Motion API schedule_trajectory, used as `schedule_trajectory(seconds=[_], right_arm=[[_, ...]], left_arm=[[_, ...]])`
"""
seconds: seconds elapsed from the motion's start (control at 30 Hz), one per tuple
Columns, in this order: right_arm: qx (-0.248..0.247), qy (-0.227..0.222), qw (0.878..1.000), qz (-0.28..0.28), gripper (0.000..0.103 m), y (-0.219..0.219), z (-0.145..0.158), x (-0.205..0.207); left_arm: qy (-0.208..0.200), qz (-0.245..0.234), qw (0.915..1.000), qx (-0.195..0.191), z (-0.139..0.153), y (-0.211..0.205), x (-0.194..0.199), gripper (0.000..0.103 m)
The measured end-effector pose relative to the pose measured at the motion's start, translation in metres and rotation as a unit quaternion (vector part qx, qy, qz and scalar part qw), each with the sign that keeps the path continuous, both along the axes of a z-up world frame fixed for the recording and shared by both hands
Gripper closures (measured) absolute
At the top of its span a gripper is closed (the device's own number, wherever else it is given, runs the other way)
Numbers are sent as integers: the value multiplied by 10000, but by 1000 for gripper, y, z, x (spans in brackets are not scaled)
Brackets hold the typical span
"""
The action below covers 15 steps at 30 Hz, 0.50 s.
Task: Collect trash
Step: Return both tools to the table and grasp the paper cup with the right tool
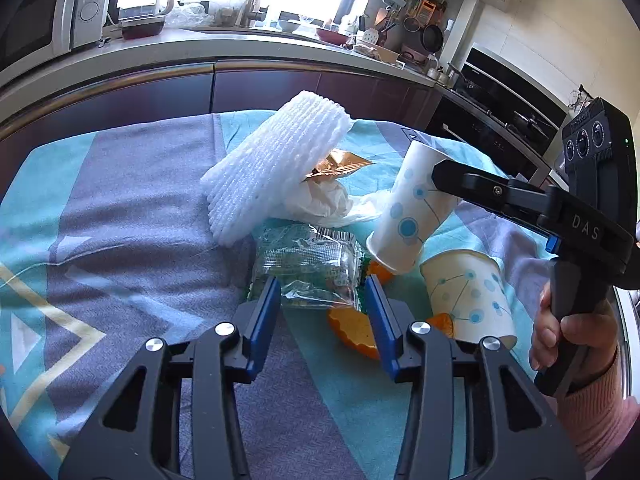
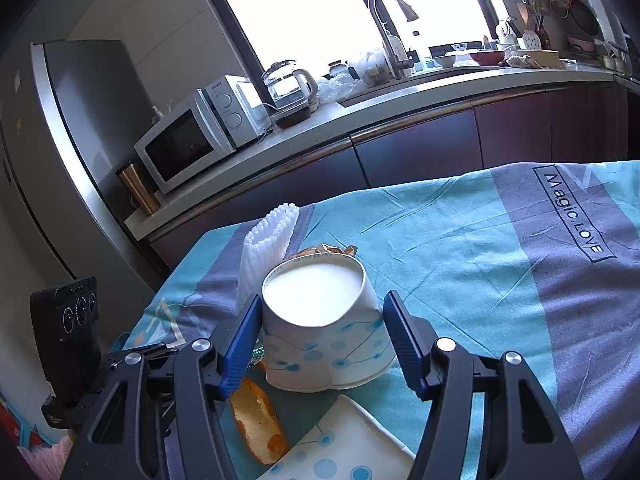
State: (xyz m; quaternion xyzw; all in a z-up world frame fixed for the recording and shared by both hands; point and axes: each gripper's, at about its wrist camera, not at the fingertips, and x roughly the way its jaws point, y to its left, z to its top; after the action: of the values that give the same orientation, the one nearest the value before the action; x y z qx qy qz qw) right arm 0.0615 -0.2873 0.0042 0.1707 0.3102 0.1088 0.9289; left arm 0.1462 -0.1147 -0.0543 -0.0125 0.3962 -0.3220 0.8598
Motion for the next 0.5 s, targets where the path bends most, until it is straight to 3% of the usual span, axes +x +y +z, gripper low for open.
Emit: schedule_trajectory(seconds=[0.1,0.27,0.33,0.5], right_arm=[[13,-56,10000,28,43,2,3,-3],[58,-152,9998,65,43,4,7,-10],[84,-178,9998,75,43,5,9,-12],[167,-226,9995,124,43,8,10,-17]], left_arm=[[-21,-51,10000,-45,3,2,-6,75],[-110,-74,9999,-102,9,8,-16,84],[-128,-40,9998,-129,10,12,-20,101],[-168,24,9996,-204,12,24,-31,102]])
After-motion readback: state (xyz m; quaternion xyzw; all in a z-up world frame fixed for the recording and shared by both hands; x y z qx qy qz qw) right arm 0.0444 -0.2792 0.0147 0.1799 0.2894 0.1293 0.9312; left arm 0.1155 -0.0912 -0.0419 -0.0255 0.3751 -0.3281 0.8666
